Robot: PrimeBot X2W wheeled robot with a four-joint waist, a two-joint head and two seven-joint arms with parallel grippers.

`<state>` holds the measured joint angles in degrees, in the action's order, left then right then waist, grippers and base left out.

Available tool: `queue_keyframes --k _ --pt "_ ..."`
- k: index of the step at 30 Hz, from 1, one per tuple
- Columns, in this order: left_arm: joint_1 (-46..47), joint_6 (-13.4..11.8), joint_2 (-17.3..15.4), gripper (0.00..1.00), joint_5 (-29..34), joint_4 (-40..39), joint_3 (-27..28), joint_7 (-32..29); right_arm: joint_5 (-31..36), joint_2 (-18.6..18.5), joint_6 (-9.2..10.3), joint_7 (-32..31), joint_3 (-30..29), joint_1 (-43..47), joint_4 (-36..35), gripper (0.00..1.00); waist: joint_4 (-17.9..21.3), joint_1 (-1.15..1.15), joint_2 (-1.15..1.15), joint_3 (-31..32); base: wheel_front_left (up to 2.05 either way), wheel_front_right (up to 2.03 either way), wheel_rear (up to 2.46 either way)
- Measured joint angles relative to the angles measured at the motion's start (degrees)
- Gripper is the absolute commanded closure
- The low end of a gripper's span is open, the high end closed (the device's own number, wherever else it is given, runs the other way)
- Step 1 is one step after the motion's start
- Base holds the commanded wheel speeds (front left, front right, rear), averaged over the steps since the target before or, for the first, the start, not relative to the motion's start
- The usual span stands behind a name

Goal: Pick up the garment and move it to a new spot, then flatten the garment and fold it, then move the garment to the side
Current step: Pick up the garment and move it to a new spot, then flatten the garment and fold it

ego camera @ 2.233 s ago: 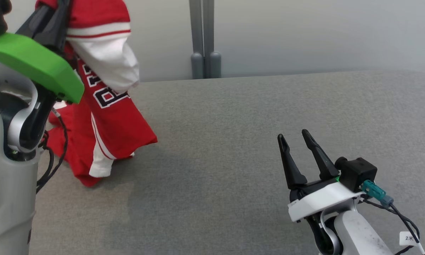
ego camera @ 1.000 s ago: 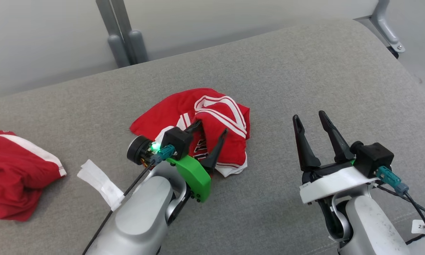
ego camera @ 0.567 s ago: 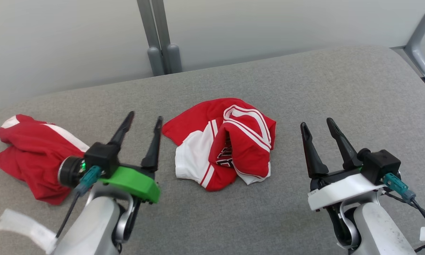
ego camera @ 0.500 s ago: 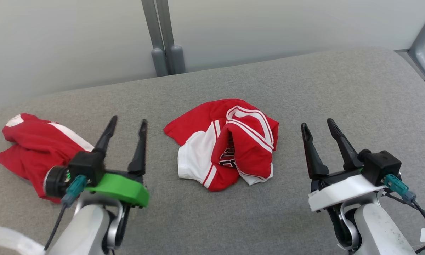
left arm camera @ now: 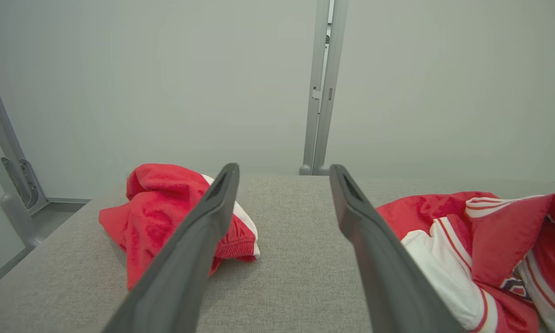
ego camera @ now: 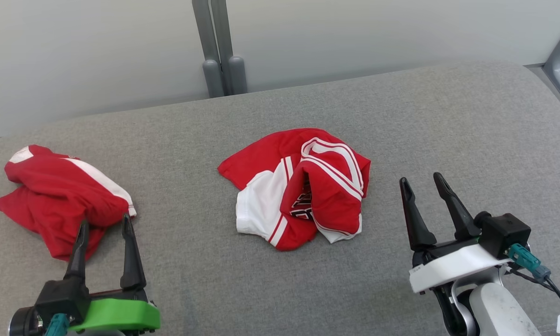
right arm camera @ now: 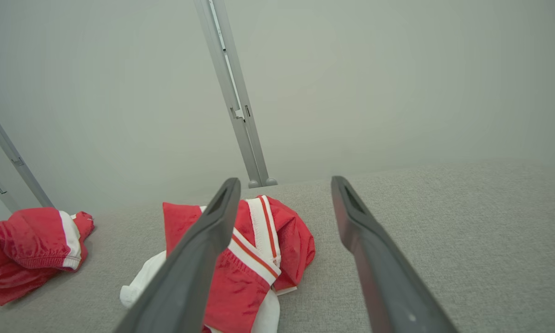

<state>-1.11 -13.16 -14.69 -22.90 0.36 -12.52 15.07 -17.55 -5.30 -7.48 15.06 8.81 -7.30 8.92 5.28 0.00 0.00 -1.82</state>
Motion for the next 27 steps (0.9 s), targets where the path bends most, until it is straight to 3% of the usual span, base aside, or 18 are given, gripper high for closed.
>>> queue_keyframes --k 16,27 --pt "-1.80 5.56 5.28 0.00 4.93 0.35 3.94 0.07 -0.44 -0.90 0.00 0.00 1.32 0.26 0.67 0.00 -0.29 0.00 0.00 0.72 0.00 0.00 0.00" --pt "-1.75 7.97 7.24 0.00 6.27 2.15 5.58 0.07 -0.69 -1.24 0.00 0.00 1.76 0.21 1.47 0.00 -0.80 0.00 0.00 1.35 0.00 0.00 0.00"
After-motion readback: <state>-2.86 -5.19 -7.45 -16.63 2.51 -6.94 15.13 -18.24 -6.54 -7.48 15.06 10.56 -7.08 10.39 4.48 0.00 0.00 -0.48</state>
